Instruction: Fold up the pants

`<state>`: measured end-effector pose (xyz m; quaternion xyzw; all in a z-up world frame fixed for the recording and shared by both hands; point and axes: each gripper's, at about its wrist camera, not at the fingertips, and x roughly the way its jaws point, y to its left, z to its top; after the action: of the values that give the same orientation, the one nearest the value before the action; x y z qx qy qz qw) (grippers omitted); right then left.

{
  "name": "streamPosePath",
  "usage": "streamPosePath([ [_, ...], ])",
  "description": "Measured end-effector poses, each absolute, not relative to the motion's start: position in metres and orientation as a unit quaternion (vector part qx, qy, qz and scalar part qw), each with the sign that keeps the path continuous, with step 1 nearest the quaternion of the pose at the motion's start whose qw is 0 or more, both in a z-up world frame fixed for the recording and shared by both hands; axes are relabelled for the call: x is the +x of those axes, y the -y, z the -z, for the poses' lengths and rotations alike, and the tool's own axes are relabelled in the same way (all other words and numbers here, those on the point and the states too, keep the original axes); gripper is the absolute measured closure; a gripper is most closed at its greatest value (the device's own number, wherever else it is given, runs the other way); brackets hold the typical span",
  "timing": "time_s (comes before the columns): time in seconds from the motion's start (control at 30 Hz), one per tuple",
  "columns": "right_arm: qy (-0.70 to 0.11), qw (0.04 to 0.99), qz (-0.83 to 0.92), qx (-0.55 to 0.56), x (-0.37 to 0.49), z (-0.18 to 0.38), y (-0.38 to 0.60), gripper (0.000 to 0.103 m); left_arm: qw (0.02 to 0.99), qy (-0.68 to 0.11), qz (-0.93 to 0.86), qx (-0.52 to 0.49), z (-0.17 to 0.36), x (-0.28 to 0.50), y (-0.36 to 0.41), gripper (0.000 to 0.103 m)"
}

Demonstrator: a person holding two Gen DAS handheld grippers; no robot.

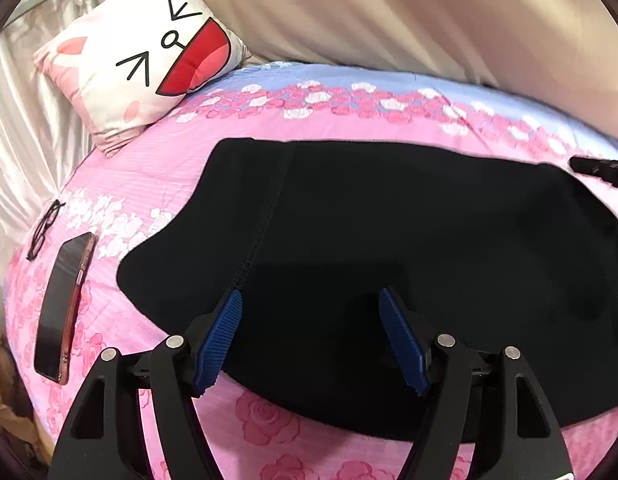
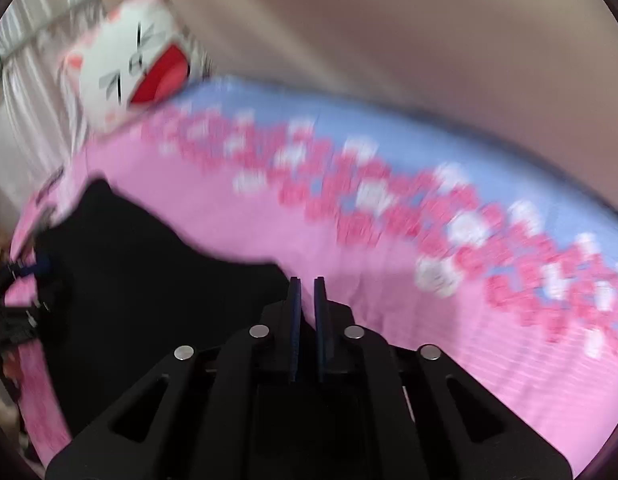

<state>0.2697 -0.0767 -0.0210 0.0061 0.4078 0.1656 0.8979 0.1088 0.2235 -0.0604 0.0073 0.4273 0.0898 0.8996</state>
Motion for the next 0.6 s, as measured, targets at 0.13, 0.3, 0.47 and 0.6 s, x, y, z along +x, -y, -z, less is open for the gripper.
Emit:
streamPosePath([
  [0.13,-0.419,0.873,-0.248,0.040,0.251,0.020,0.046,0.097,0.894,-0.432,-0.117,0.009,0.065,0.118,-0.232,0.032],
  [0.3,-0.459,0.856,-0.229,0.059,0.243,0.049,0.043,0.093,0.904,-0.405,-0.134,0.013,0.045,0.123,-0.232,0.027],
  [0.47,-0.460,0.849,-0.260,0.022,0.208,0.051,0.024,0.093,0.906,-0.390,-0.159,0.046,0.034,0.170,-0.231,0.016],
  [0.6,-0.462,0.849,-0.254,0.027,0.176,0.060,0.042,0.095,0.880,-0.426,-0.201,0.065,0.069,0.209,-0.251,0.014],
])
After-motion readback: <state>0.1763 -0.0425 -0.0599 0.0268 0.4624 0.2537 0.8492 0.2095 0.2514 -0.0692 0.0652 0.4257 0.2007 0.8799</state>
